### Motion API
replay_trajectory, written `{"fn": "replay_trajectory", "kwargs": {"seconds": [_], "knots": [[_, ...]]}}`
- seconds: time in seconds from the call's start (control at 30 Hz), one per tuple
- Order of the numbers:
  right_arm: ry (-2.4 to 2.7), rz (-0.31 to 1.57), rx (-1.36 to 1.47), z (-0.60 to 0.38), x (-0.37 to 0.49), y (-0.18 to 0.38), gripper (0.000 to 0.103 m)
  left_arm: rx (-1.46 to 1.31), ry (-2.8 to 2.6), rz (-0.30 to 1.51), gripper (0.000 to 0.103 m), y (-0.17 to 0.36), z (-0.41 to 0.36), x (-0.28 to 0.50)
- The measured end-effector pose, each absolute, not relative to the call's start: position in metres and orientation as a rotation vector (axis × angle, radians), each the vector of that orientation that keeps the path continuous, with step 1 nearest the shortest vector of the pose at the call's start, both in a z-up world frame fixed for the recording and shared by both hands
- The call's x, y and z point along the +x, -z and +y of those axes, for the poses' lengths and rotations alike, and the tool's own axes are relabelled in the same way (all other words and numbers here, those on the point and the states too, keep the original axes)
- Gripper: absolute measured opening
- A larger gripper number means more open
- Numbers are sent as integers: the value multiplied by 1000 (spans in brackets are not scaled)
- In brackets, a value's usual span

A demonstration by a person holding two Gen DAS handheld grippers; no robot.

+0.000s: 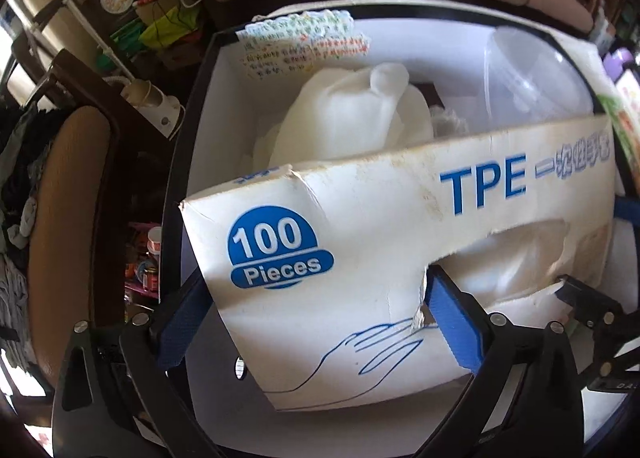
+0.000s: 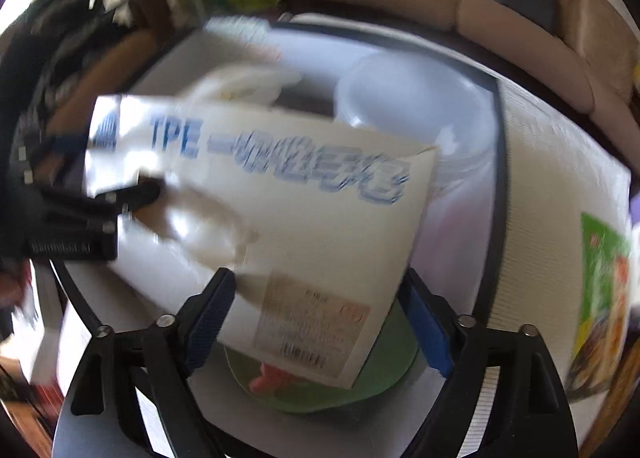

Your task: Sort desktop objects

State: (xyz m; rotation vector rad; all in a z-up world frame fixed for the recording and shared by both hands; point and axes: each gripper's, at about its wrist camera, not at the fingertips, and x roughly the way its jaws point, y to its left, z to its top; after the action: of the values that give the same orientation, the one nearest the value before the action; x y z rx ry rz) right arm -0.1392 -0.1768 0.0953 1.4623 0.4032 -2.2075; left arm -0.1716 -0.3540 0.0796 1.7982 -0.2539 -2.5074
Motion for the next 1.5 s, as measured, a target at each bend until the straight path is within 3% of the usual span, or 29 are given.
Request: {"fn": "replay_trajectory", "kwargs": {"seconds": [0.17, 0.37, 0.5, 0.63, 0.8, 0.93, 1.13, 1.23, 1.33, 1.5], "knots": [[2210, 529, 1414, -173, -132, -118, 87, 1733, 2567, -235, 102, -105, -360, -163], [2330, 359, 1098, -161, -155, -177, 88, 1600, 2650, -77, 103, -138, -376, -166], [2167, 214, 1220, -174, -192, -155, 87, 1603, 2735, 96, 103, -136, -381, -180], [2154, 277, 1302, -183, -195, -130, 86, 1696, 2730, 278, 103, -115, -387, -202], [2117, 352, 1295, -187, -171, -127, 86, 1796, 2659, 145, 103, -86, -373, -216], [2105, 412, 1349, -190, -167, -127, 86, 1833, 2658, 179, 103, -87, -366, -205], [2136, 210, 1361, -156, -161, -144, 85, 1760, 2696, 125, 103, -115, -375, -185], [2158, 85, 1322, -132, -154, -157, 86, 1752, 2667, 180, 103, -120, -397, -183], [2175, 93, 1273, -122, -144, -169, 86, 1801, 2648, 213, 103, -115, -414, -183], [2086, -8, 1183, -125, -138, -177, 86, 1868, 2642, 63, 103, -98, -405, -174]]}}
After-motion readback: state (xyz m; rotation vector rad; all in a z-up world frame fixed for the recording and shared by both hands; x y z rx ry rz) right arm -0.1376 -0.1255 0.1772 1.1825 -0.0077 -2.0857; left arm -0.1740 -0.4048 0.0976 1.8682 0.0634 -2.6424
